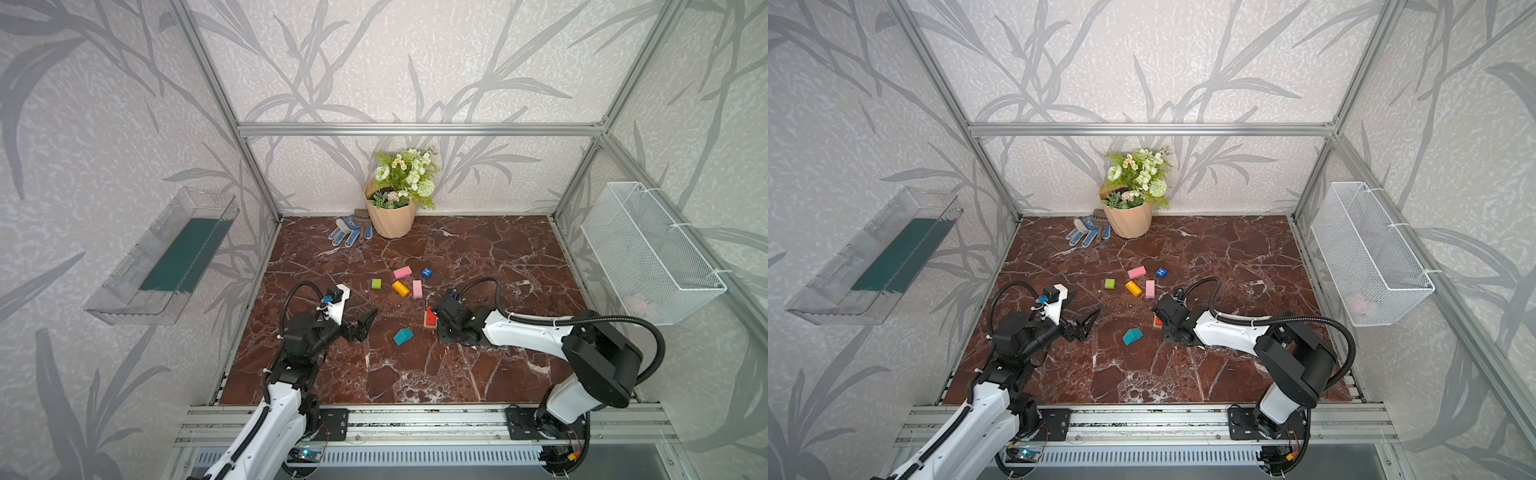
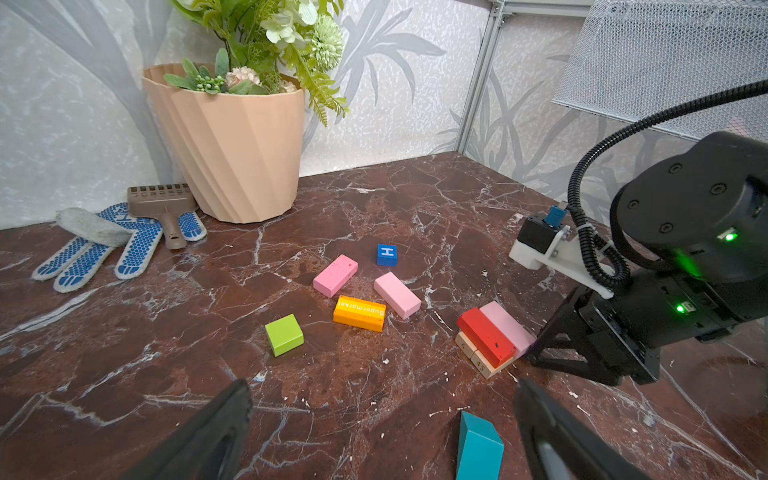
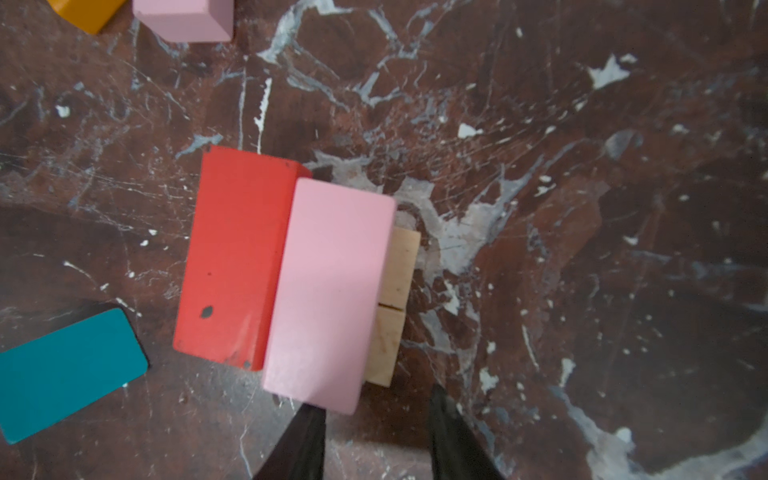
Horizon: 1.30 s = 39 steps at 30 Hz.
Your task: Build the wood block tower
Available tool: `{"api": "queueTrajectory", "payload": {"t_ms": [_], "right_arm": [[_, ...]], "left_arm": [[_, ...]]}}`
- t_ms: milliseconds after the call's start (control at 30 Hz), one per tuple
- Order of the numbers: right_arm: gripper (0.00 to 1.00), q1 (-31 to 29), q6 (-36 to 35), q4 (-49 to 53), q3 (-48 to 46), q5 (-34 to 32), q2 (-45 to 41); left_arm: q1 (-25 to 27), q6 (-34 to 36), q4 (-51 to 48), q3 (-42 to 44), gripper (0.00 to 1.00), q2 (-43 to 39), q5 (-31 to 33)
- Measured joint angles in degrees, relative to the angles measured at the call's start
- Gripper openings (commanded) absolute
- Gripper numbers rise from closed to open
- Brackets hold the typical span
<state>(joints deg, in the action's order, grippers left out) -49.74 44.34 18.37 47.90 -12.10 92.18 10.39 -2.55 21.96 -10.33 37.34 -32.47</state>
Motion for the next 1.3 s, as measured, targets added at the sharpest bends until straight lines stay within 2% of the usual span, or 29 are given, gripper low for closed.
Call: {"api": "queueTrajectory", "payload": {"t_ms": [667, 733, 800, 900, 1067, 1300], "right_arm": [[0.42, 0.0, 0.0, 0.37, 1.9, -0.94, 1.44], [0.47, 0.0, 0.0, 0.39, 1.9, -0.94, 1.38], [0.59, -0.02, -0.02, 0.39, 1.86, -0.87, 0.92], [0.69, -0.33, -0.28, 0.31, 1.79, -0.94, -0.9], [0.82, -0.85, -1.09, -0.15, 2.01, -0.92, -2.71], [0.95, -0.9, -2.56, 0.74, 8.02, -1.92, 1.57]], "left_arm": [[0.0, 0.0, 0.0, 0.0, 0.99, 0.0, 0.0], [0.0, 0.02, -0.02, 0.0, 0.99, 0.0, 0.0], [0.0, 0.02, 0.0, 0.0, 0.99, 0.0, 0.0], [0.0, 0.02, -0.02, 0.0, 0.99, 0.0, -0.02], [0.0, 0.02, 0.0, 0.0, 0.99, 0.0, -0.04], [0.0, 0.02, 0.0, 0.0, 0.99, 0.0, -0.07]]}}
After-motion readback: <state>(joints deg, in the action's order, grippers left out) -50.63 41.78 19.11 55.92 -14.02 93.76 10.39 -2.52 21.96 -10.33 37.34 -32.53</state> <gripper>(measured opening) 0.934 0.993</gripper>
